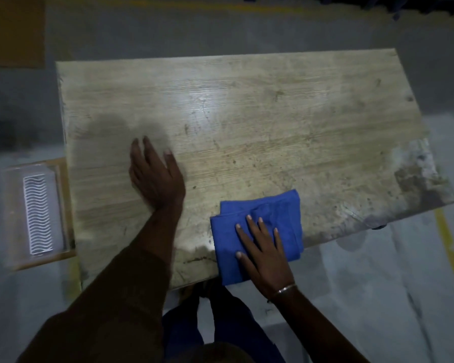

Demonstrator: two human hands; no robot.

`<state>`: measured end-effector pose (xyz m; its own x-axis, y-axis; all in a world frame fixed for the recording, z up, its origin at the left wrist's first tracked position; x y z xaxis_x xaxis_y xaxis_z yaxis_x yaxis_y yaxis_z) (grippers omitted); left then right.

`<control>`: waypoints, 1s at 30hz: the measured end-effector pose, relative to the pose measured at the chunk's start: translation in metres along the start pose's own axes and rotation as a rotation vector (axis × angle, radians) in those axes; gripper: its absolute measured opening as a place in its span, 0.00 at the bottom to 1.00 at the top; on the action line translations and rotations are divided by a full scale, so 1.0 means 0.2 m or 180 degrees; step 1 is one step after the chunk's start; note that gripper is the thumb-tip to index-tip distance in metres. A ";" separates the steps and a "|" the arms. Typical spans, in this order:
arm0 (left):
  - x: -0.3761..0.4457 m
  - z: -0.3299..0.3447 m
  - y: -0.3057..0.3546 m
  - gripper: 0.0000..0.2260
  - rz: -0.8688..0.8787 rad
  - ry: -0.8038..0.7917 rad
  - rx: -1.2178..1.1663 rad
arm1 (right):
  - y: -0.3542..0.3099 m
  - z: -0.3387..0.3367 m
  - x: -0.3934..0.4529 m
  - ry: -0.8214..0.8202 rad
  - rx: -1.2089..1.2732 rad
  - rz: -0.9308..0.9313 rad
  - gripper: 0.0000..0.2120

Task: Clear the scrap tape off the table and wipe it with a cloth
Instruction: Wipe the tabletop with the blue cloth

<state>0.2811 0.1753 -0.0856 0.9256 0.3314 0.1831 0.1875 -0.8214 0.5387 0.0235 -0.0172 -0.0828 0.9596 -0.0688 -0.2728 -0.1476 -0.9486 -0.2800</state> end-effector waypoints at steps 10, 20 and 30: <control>-0.04 0.10 0.17 0.26 -0.0070 -0.0189 0.0877 | 0.07 -0.23 0.98 0.0467 -0.0480 -0.0014 0.31; -0.04 0.11 0.20 0.25 -0.0136 -0.0397 0.1328 | 0.18 -0.59 2.04 0.0571 -0.0448 -0.0056 0.30; -0.07 0.10 0.21 0.25 -0.0104 -0.0352 0.1298 | 0.21 -0.55 1.89 0.0518 -0.0383 -0.0274 0.31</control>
<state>0.2823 0.1276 -0.0818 0.9425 0.3267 0.0702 0.3115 -0.9350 0.1692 0.4069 -0.1178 -0.0964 0.9949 -0.0256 -0.0978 -0.0431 -0.9825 -0.1812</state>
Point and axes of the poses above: each hand's wrist, its own x-axis towards the middle knuckle, its own z-axis out of the palm, y = z × x, the point moved 6 cm from there along x, towards the middle knuckle, and after that the axes turned 4 degrees about -z, right-handed, at the moved point
